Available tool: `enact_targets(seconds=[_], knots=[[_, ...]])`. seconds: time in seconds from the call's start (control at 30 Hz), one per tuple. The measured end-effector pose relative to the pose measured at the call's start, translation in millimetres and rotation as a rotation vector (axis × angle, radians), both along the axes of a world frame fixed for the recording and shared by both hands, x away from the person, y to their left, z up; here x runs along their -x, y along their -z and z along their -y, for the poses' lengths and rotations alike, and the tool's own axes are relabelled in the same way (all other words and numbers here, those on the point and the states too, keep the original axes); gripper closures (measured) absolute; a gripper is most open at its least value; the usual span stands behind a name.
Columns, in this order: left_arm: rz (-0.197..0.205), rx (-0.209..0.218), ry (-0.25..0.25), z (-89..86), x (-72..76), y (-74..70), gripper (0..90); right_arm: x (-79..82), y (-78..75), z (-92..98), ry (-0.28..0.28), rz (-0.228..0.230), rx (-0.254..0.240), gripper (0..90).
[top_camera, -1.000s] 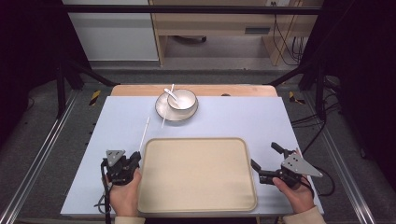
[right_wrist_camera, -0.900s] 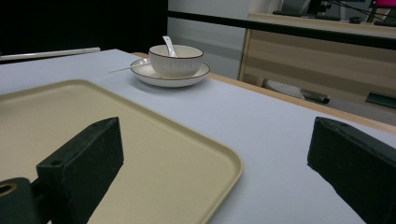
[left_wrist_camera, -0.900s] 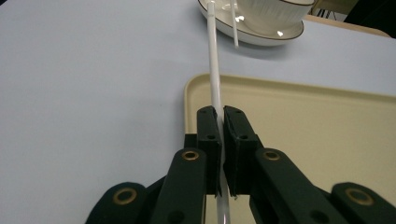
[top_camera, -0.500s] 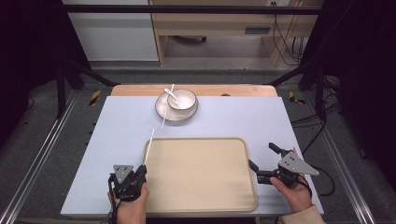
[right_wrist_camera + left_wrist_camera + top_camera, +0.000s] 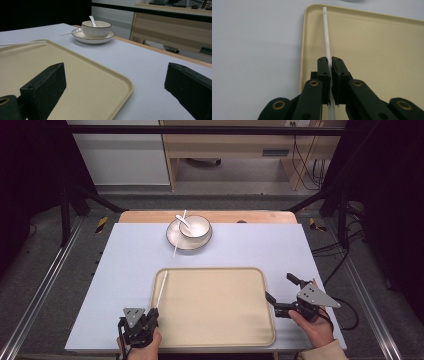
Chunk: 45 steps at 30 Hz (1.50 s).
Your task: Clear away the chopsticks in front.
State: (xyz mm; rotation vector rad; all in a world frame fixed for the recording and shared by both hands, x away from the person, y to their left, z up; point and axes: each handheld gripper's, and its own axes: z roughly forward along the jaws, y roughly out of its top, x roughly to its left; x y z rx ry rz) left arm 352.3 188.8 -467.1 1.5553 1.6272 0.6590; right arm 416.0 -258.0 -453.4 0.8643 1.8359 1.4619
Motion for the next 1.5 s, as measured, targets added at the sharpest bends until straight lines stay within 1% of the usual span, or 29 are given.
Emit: enact_targets(seconds=[0.1,0.33,0.37,0.53,0.7,0.83,1.0,1.03,1.1,1.23,1.3,1.37,1.4,1.5], knots=[[-0.004,0.008,-0.01,-2.6,0.4,3.6,85.2,-0.1,0.0,0.1,0.001,-0.001,-0.001,3.9],[-0.004,-0.004,-0.018,-1.8,-3.8,7.9,85.1,-0.7,0.4,-0.5,-0.001,-0.002,-0.002,4.0],[-0.003,0.0,-0.02,-1.8,-4.1,8.4,85.1,-0.8,0.4,-0.4,-0.002,-0.002,-0.001,4.0],[-0.006,0.006,-0.023,-2.3,-5.2,10.7,85.0,-0.7,0.6,-0.7,-0.003,-0.003,0.001,4.0],[-0.007,0.002,-0.019,-1.4,-6.7,13.4,84.8,-0.8,0.6,-0.6,-0.003,-0.004,-0.001,4.0],[0.006,-0.001,-0.028,-0.6,-6.3,14.1,81.7,-0.8,0.5,-0.8,-0.003,-0.005,-0.002,4.0],[0.022,-0.027,-0.029,-2.3,-7.6,9.2,77.7,-0.8,0.5,-0.5,-0.004,-0.004,-0.003,4.0],[0.03,-0.019,-0.031,-2.5,-8.3,7.9,76.0,-0.9,0.5,-0.6,-0.003,-0.004,-0.002,4.0],[0.041,-0.021,-0.028,-2.2,-8.6,5.0,75.0,-0.9,0.5,-0.8,-0.003,-0.008,-0.001,4.0],[0.046,-0.037,-0.005,-0.7,-12.5,0.9,72.5,-1.0,0.6,-0.6,-0.003,-0.009,0.002,4.0],[0.045,-0.055,0.016,-0.5,-17.9,-2.6,69.6,-1.1,0.7,-0.4,-0.003,-0.006,0.0,4.0],[0.043,-0.071,0.039,-0.5,-23.2,-6.0,67.1,-1.2,0.8,-0.2,-0.002,-0.007,0.0,4.0],[0.042,-0.08,0.062,-0.5,-27.7,-8.5,65.7,-1.4,1.0,-0.2,-0.002,-0.008,0.001,4.0],[0.033,-0.107,0.103,-1.9,-38.7,-13.3,60.6,-1.4,1.4,-0.6,-0.001,-0.015,0.006,3.9]])
